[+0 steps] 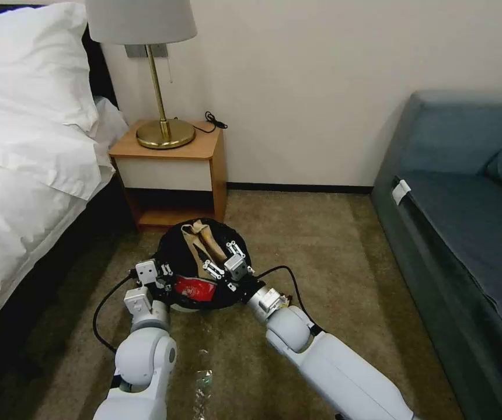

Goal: Pick up the trash bin, then pick up the garbage on the floor and place it into the trash bin.

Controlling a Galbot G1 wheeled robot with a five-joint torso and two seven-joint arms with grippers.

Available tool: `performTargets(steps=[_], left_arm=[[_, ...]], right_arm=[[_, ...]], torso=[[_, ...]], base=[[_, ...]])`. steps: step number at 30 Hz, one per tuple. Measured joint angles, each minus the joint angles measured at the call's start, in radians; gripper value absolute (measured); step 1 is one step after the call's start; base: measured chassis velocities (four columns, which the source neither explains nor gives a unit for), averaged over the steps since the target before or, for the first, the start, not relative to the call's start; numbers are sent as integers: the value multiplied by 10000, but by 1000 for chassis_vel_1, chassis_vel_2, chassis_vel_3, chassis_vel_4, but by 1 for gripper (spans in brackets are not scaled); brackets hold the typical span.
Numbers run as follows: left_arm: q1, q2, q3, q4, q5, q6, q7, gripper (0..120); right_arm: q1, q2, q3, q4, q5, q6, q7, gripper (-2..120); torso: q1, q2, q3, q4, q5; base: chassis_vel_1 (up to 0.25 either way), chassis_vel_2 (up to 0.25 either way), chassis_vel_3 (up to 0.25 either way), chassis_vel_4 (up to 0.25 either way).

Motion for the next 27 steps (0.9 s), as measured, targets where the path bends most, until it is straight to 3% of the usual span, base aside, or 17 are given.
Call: performTargets(steps=[8,19,25,27], left_arm=[[-29,-1,8,0,-5,6,-2,4],[28,54,-165,-40,-54,6,6,4],[-16,74,-355,-87,-225,-13,6,4],[-56,71,-397,-116,-309,-30,3,4]], right_arm=[[19,5,27,-43,-40,0,-20,98],[967,46,1093,-550,58,-201,220,100],[1750,-380,1655,-1469,328,-714,403,100],[2110,-630,1440,-2661,338,-763,236,100]], torso=[[0,0,0,0,-1],[0,0,0,3,0],[0,0,0,0,1],[0,0,0,1,1]], base=[[0,0,0,0],[0,0,0,0],[0,0,0,0],[0,0,0,0]])
